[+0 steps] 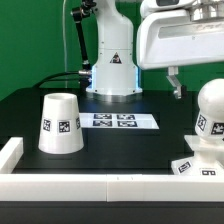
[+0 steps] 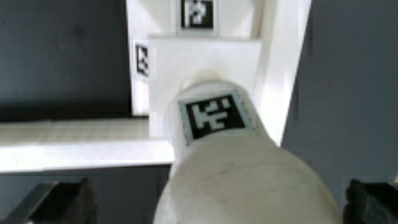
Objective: Assemble lamp
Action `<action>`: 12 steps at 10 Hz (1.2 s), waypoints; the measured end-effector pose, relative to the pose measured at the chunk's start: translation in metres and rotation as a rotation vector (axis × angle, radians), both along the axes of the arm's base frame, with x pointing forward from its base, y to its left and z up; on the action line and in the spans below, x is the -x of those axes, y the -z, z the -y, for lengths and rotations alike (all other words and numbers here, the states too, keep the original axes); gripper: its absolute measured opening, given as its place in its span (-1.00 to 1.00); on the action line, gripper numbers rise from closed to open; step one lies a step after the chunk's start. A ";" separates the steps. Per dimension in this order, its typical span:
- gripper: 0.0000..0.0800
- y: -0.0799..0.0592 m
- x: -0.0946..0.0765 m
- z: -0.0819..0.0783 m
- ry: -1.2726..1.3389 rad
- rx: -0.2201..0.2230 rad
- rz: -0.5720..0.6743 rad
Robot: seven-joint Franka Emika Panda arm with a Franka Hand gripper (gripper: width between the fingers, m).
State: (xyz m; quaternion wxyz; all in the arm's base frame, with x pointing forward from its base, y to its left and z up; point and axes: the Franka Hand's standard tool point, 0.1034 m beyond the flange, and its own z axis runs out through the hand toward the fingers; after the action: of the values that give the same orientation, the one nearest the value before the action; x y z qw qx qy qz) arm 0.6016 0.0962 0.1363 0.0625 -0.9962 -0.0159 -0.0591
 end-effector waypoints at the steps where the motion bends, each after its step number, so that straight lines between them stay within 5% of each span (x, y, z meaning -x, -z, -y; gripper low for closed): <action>1: 0.75 -0.002 0.001 -0.003 -0.011 0.000 -0.074; 12: 0.75 0.008 -0.019 -0.004 -0.034 -0.003 -0.113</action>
Offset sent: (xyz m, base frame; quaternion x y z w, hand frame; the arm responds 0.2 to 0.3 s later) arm 0.0085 -0.0015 -0.0047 0.0047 -0.0054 -0.0040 1.0000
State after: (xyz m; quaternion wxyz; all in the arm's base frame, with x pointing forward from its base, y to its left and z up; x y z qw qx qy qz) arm 0.6205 0.1007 0.1278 0.0658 -0.9974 -0.0294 -0.0019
